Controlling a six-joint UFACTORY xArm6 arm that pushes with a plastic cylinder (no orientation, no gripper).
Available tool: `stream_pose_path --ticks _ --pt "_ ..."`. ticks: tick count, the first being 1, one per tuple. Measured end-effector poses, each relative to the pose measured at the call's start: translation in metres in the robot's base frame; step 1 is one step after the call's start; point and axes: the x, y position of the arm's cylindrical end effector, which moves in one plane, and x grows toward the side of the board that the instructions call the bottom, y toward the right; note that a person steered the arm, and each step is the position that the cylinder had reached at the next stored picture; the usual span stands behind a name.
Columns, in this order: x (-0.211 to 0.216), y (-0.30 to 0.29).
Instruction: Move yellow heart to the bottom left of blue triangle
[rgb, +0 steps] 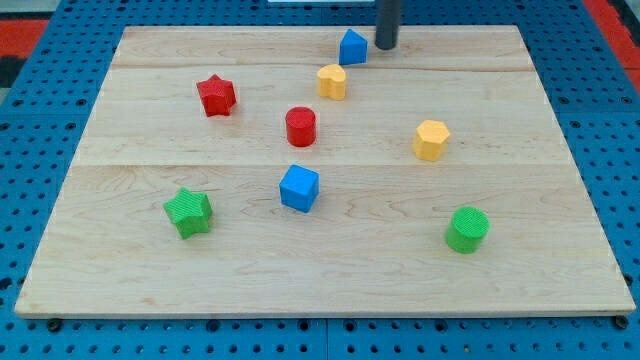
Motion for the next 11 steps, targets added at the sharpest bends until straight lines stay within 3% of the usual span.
stream_pose_path --ticks 1,2,3,5,6,8,9,11 --pt "0.035 0.011" --pt "0.058 -0.017" --pt "0.055 -0.074" --pt "0.09 -0.067" --pt "0.102 -0.093" --pt "0.056 -0.088" --pt "0.036 -0.12" --pt "0.049 -0.181"
